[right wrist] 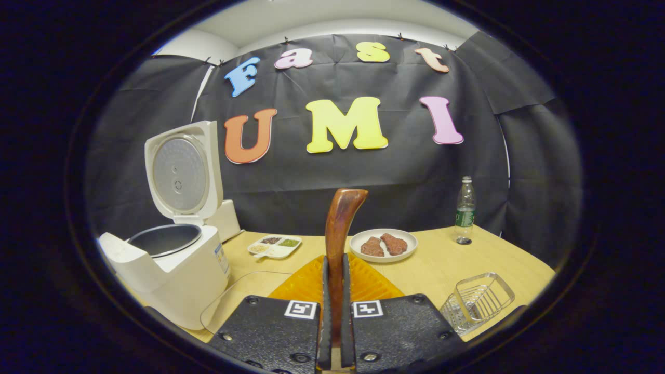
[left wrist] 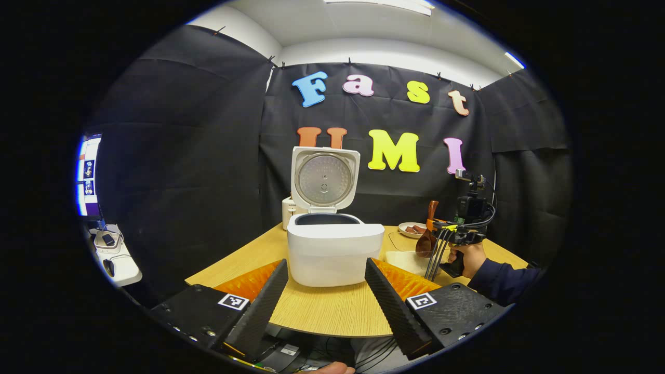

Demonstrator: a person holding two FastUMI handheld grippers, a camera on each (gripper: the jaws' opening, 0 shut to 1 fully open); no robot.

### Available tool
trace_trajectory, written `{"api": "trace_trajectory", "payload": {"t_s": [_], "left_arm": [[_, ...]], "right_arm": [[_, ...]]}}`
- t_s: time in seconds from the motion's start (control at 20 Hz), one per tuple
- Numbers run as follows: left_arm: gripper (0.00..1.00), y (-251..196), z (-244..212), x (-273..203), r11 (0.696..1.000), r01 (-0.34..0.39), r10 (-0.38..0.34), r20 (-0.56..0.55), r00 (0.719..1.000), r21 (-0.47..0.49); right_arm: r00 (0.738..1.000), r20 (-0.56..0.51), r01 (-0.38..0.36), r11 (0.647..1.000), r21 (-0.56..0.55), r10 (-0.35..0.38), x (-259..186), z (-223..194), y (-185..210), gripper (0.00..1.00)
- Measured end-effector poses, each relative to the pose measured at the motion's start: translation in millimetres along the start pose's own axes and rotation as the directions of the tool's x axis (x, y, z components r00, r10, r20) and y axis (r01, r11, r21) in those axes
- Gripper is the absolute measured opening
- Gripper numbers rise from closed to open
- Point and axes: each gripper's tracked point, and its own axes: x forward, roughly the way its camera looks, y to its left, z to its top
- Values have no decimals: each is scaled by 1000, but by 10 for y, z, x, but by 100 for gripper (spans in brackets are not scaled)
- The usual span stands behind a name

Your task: Close the left gripper, press the button to open the rice cooker; take a wooden spoon from the chopstick holder with the right hand, scoop a spoonful of rice and pour it into the rice cooker, then put the wooden spoon back into the chopstick holder.

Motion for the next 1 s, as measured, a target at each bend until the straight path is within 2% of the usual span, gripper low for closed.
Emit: {"api": "trace_trajectory", "payload": {"t_s": [0.2,0.4,0.75,1.0], "left_arm": [[95,-11,-23,29,1000,6,-6,-4,1000,-3],[94,-13,-48,50,1000,5,-5,-9,1000,4],[94,-7,-101,88,1000,9,-9,-23,1000,-19],[94,-31,-99,81,1000,16,-17,-19,1000,-16]], "right_arm": [[995,74,78,984,-161,-67,54,44,-84,12],[994,71,93,960,-264,-77,86,-109,5,12],[1000,-11,-14,996,-88,14,-68,-349,376,12],[993,-64,-93,993,78,98,-121,-413,640,12]]}}
